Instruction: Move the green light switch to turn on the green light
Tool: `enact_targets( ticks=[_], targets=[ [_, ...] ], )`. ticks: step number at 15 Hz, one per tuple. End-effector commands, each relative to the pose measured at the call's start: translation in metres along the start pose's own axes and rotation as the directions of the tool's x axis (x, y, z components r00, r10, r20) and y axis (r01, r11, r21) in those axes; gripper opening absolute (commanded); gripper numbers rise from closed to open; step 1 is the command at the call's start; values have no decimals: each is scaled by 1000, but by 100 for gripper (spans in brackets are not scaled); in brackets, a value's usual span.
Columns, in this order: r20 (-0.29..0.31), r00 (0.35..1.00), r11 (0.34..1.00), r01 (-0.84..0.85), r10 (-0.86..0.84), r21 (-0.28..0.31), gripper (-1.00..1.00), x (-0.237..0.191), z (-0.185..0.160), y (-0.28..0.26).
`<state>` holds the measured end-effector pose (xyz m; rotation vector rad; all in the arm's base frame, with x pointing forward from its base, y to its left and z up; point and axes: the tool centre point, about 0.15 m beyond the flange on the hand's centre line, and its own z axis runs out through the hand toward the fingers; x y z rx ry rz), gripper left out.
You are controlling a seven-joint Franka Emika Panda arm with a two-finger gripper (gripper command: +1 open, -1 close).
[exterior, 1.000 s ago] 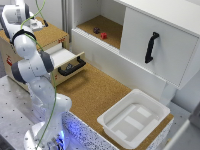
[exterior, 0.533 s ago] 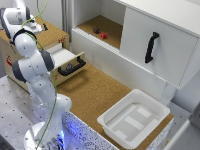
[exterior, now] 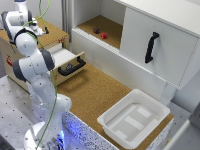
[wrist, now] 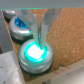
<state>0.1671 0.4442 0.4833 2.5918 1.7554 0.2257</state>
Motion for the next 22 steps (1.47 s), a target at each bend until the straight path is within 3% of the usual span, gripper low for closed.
enact_targets(
  ticks=[1,3,22],
  targets=[
    [-71,992,994,-103,101,-33,100,5,-59,16],
    [-104,987,992,-126,124,-8,100,16,-65,16],
    [-104,987,992,-126,124,-8,100,16,-65,16]
  ],
)
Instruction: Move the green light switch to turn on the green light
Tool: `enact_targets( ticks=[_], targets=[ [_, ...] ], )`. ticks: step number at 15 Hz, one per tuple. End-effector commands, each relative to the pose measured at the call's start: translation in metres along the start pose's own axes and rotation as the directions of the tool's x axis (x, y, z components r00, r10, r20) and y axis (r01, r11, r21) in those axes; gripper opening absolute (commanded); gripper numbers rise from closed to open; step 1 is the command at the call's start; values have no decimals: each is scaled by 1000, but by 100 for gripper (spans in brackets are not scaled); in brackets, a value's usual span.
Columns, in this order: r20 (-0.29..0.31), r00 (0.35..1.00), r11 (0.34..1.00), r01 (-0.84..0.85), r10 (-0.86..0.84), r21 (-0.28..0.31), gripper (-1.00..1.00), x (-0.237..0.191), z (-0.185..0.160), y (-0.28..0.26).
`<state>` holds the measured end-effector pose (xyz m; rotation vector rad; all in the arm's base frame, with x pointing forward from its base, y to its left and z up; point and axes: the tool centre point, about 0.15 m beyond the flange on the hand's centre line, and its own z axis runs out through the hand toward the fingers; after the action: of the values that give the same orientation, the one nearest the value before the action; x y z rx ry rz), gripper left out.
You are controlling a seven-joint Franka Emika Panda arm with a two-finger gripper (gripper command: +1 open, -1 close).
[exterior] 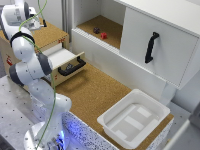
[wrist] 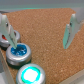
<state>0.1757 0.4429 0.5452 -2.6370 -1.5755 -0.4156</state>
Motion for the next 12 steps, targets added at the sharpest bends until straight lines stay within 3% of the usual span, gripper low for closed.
enact_targets(
  ticks=[1,7,12],
  targets=[
    [0,1000,1000,0,0,0,100,0,0,0],
    [2,976,971,-217,218,-98,100,-13,1,79],
    [-24,916,902,-398,400,-166,100,-39,4,183]
  ],
)
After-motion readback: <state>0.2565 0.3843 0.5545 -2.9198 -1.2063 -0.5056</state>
